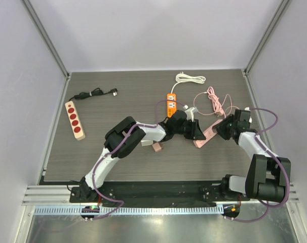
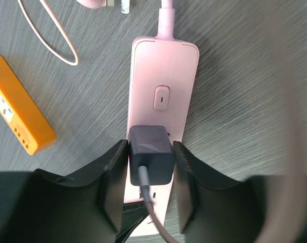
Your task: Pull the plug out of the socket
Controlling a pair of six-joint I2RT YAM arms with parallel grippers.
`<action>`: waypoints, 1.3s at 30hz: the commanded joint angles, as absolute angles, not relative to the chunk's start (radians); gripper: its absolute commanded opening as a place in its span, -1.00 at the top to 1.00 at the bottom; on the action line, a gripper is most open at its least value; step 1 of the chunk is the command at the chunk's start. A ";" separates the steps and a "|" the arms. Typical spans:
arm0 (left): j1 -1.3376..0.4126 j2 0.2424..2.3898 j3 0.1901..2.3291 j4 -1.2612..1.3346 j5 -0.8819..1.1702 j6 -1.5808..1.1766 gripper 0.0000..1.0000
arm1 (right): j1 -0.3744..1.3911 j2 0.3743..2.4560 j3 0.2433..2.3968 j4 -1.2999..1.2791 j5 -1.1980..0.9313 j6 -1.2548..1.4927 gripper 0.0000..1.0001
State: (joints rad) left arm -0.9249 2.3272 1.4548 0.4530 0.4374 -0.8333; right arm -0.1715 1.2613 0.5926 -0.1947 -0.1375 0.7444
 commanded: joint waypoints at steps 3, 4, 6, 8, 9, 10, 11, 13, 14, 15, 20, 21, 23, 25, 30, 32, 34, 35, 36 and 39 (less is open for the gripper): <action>-0.905 2.384 1.431 0.250 0.348 -0.802 1.00 | -0.186 1.221 0.589 -0.150 -0.097 0.742 0.29; -0.905 2.387 1.433 0.252 0.351 -0.805 1.00 | -0.186 1.218 0.581 -0.144 -0.097 0.749 0.34; -0.905 2.391 1.436 0.264 0.362 -0.814 1.00 | -0.187 1.216 0.558 -0.111 -0.106 0.770 0.37; -0.904 2.396 1.436 0.264 0.364 -0.816 1.00 | -0.186 1.218 0.545 -0.097 -0.109 0.781 0.47; -0.904 2.395 1.436 0.262 0.362 -0.816 1.00 | -0.187 1.219 0.538 -0.092 -0.107 0.781 0.52; -0.904 2.395 1.434 0.262 0.359 -0.815 1.00 | -0.186 1.220 0.535 -0.094 -0.106 0.778 0.63; -0.902 2.393 1.433 0.261 0.357 -0.815 1.00 | -0.187 1.220 0.532 -0.094 -0.100 0.775 0.70; -0.900 2.393 1.430 0.261 0.353 -0.815 1.00 | -0.193 1.218 0.529 -0.094 -0.098 0.769 0.91; -0.899 2.391 1.428 0.261 0.350 -0.815 1.00 | -0.196 1.216 0.529 -0.094 -0.106 0.769 0.98; -0.897 2.395 1.428 0.261 0.348 -0.815 1.00 | -0.199 1.212 0.528 -0.091 -0.113 0.769 0.98; -0.891 2.404 1.439 0.218 0.334 -0.798 1.00 | -0.245 1.174 0.512 -0.092 -0.164 0.778 0.98; -0.890 2.408 1.439 0.218 0.336 -0.798 1.00 | -0.255 1.166 0.508 -0.092 -0.188 0.781 0.98; -0.885 2.414 1.439 0.232 0.340 -0.808 1.00 | -0.287 1.144 0.499 -0.094 -0.212 0.781 0.98; -0.877 2.428 1.430 0.259 0.365 -0.831 1.00 | -0.313 1.131 0.500 -0.116 -0.236 0.778 0.98; -0.867 2.436 1.420 0.279 0.374 -0.845 1.00 | -0.380 1.095 0.502 -0.164 -0.299 0.782 0.98; -0.867 2.434 1.422 0.275 0.371 -0.842 1.00 | -0.387 1.077 0.509 -0.184 -0.299 0.776 0.98; -0.867 2.430 1.416 0.270 0.365 -0.836 1.00 | -0.399 1.052 0.514 -0.221 -0.298 0.773 0.98; -0.867 2.428 1.414 0.267 0.361 -0.835 1.00 | -0.403 1.046 0.517 -0.230 -0.301 0.773 0.98; -0.867 2.430 1.414 0.267 0.359 -0.833 1.00 | -0.406 1.042 0.522 -0.250 -0.304 0.773 0.98; -0.867 2.430 1.414 0.258 0.348 -0.830 1.00 | -0.411 1.016 0.534 -0.296 -0.293 0.767 0.98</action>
